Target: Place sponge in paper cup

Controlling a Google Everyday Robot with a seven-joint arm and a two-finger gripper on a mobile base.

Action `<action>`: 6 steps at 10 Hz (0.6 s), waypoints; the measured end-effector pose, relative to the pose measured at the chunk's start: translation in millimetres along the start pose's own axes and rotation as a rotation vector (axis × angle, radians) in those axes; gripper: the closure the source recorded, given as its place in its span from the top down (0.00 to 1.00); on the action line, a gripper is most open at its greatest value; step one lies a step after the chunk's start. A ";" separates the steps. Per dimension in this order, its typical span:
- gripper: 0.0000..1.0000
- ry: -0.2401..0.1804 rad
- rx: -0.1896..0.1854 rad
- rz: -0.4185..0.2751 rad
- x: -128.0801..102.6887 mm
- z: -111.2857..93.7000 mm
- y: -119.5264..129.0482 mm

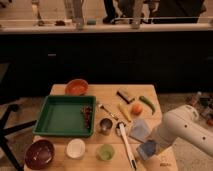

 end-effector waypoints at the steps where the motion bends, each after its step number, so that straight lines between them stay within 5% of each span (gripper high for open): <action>1: 0.00 -0.012 0.009 -0.020 -15.8 -3.2 -6.2; 6: 0.00 -0.029 0.057 -0.062 -55.3 -20.0 -25.3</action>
